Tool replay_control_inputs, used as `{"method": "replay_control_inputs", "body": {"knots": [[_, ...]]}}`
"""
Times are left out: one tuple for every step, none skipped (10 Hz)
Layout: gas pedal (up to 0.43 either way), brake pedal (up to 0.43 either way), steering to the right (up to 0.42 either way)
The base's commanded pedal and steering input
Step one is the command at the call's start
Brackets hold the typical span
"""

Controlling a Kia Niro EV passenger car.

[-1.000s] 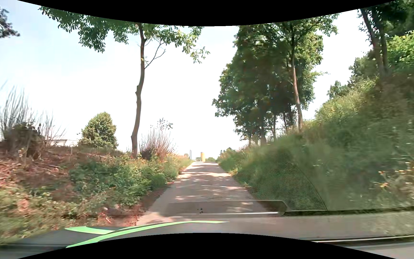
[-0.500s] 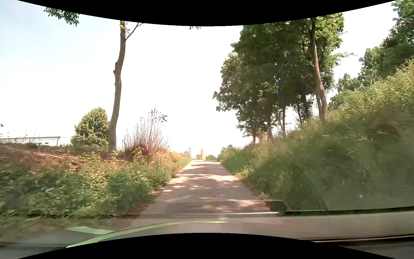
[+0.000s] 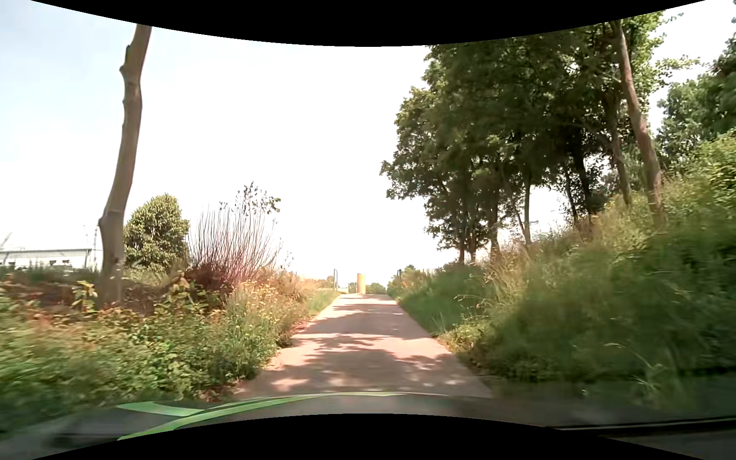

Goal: Follow the waypoints while adhering to traffic rules and regulations

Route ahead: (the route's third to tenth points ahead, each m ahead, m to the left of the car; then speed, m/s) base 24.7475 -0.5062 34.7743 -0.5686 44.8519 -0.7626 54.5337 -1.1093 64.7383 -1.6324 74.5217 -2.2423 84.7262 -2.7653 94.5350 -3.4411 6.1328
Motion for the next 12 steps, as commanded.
{"method": "replay_control_inputs", "body": {"knots": [[0.319, 0.000, -0.003], [0.319, 0.000, -0.005], [0.319, 0.000, -0.005], [0.319, 0.000, -0.005], [0.319, 0.000, -0.005], [0.319, 0.000, -0.005], [0.319, 0.000, -0.006], [0.319, 0.000, -0.007], [0.311, 0.000, -0.009], [0.299, 0.000, -0.010], [0.268, 0.000, -0.009], [0.268, 0.000, -0.009]]}}
